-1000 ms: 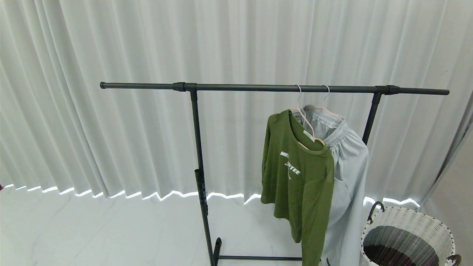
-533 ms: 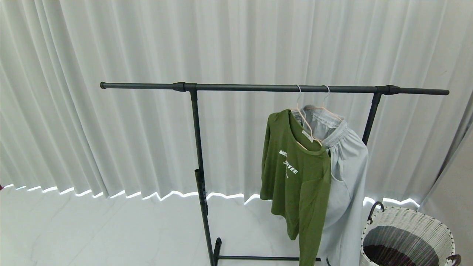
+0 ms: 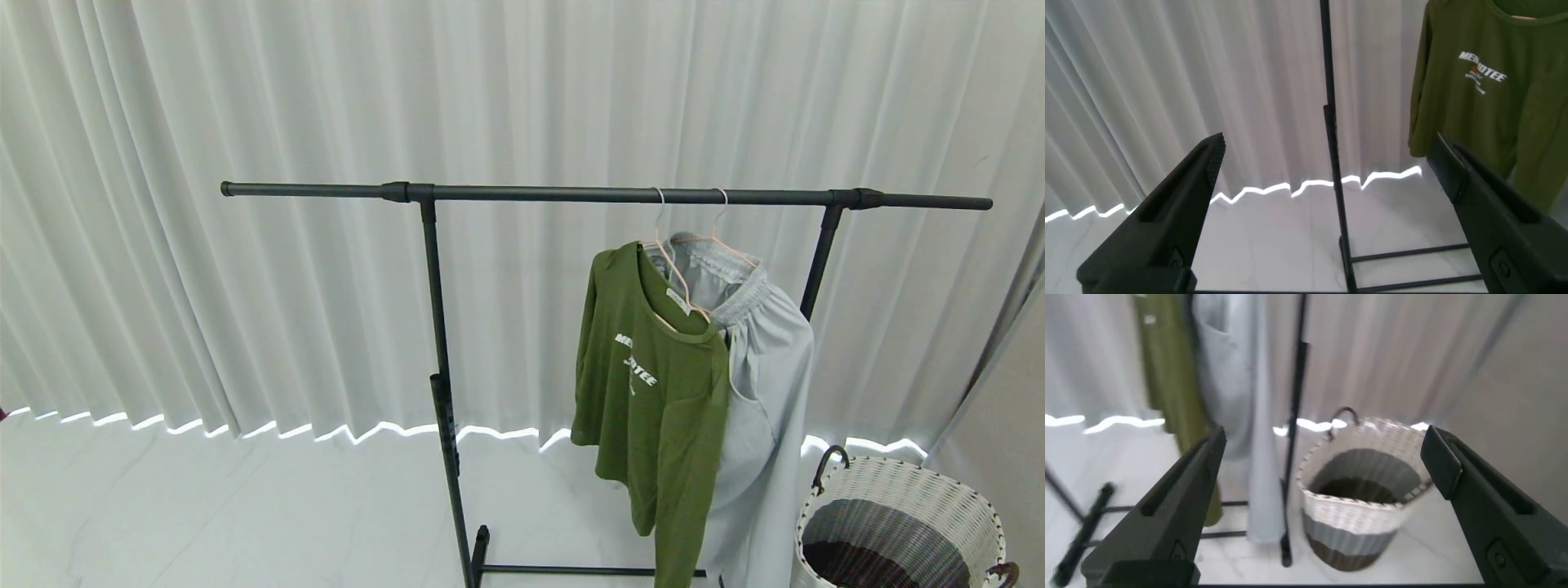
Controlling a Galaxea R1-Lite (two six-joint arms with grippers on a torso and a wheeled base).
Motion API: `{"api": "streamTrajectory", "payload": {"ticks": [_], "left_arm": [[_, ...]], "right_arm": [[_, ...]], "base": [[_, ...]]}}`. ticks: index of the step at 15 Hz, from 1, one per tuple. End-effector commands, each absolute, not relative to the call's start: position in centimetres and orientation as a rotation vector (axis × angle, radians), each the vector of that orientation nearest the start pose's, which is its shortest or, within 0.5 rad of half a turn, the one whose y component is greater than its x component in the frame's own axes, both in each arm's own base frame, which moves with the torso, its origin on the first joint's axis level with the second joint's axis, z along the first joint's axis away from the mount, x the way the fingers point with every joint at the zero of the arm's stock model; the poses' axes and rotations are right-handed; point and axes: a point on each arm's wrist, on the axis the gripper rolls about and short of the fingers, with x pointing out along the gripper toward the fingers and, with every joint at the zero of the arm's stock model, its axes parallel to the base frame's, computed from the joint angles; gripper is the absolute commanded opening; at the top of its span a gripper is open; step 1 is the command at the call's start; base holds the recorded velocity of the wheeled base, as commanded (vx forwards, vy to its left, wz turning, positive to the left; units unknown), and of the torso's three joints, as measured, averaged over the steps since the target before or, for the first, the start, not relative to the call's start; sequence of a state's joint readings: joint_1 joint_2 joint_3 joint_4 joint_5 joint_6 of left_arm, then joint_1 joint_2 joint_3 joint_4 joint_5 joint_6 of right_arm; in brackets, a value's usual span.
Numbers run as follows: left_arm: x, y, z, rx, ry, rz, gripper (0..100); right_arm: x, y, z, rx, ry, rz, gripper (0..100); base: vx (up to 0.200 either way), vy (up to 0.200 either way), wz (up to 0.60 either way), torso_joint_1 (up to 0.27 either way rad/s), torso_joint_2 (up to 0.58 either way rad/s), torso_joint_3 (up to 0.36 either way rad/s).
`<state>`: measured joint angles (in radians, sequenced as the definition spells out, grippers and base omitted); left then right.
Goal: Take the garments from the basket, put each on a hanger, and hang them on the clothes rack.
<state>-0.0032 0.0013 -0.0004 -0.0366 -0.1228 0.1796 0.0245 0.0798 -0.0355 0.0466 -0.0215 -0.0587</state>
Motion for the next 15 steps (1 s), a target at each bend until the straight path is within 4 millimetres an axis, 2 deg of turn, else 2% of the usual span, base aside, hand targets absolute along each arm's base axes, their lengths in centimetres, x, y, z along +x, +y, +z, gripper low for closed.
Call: {"api": "streamTrajectory", "payload": {"ticks": [1,4,6,8,9,12,15], "left_arm": [[-2.3,-0.27,7.92,0.181,-0.048,-0.122,100],[-2.3,-0.27,7.92,0.181,-0.048,-0.122,100],[-2.3,-0.27,7.92,0.181,-0.048,-0.122,100],[-2.3,-0.27,7.92,0.181,-0.048,-0.122,100],[-2.3,-0.27,7.92,0.181,-0.048,-0.122,100],[-2.3,-0.27,7.92,0.181,-0.048,-0.122,100],[-2.3,-0.27,7.92,0.181,-0.048,-0.122,100]], "right_arm": [[-2.06,-0.17,8.19,-0.046,0.072,-0.014,100],[-2.54,-0.36,8.08,0.058,0.001,-0.172,100],[-2.48,-0.57,8.0,0.051,-0.02,-0.262,100],[-2.41,-0.43,7.97,0.058,-0.024,-0.199,100],[-2.29,-0.23,7.83,0.052,-0.029,-0.11,100],[-2.27,0.02,7.57,-0.021,0.0,0.011,100],[-2.28,0.03,7.56,-0.026,-0.002,0.012,100]], "base": [[0.0,0.0,0.0,0.0,0.0,0.0],[0.0,0.0,0.0,0.0,0.0,0.0],[0.0,0.0,0.0,0.0,0.0,0.0],[0.0,0.0,0.0,0.0,0.0,0.0],[0.0,0.0,0.0,0.0,0.0,0.0],[0.0,0.0,0.0,0.0,0.0,0.0],[0.0,0.0,0.0,0.0,0.0,0.0]]}}
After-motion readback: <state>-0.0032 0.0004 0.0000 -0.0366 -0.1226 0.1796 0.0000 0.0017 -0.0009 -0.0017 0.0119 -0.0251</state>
